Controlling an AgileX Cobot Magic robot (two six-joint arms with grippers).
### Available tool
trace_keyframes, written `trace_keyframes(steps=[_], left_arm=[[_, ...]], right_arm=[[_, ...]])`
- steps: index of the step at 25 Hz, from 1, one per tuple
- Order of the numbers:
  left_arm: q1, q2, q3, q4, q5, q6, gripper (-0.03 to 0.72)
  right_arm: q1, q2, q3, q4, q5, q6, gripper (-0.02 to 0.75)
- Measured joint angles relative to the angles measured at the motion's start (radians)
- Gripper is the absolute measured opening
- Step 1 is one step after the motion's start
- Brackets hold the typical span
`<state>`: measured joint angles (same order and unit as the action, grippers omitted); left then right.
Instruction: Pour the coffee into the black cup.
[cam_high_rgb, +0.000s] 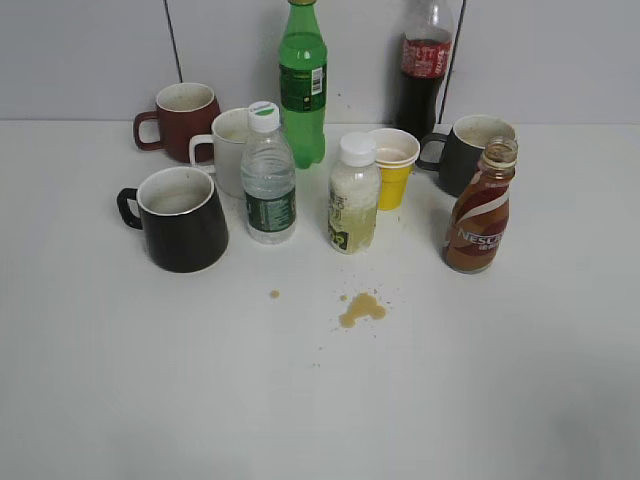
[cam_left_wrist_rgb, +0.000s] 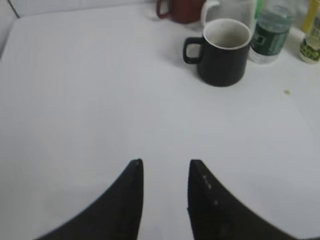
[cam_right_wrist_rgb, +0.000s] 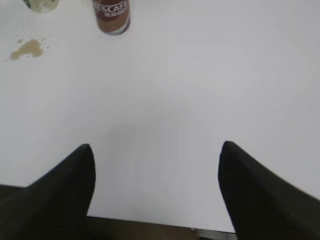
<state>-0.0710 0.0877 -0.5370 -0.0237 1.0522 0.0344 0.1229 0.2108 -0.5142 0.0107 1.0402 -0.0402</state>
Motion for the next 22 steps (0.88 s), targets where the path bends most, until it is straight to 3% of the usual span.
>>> trace_keyframes(steps=[4,10,22], left_arm=[[0.055,-0.088,0.0,0.003,0.001,0.0,0.241],[0.059,-0.094,0.0,0.004,0.001,0.0,0.241],[0.059,-0.094,0.0,0.006,0.001,0.0,0.241]], right_arm=[[-0.059,-0.079,0.0,0.0,0.0,-0.001,0.573],[-0.063,-0.214,0.0,0.004,0.0,-0.002,0.573],[-0.063,-0.219,0.0,0.007,0.0,-0.002,0.573]])
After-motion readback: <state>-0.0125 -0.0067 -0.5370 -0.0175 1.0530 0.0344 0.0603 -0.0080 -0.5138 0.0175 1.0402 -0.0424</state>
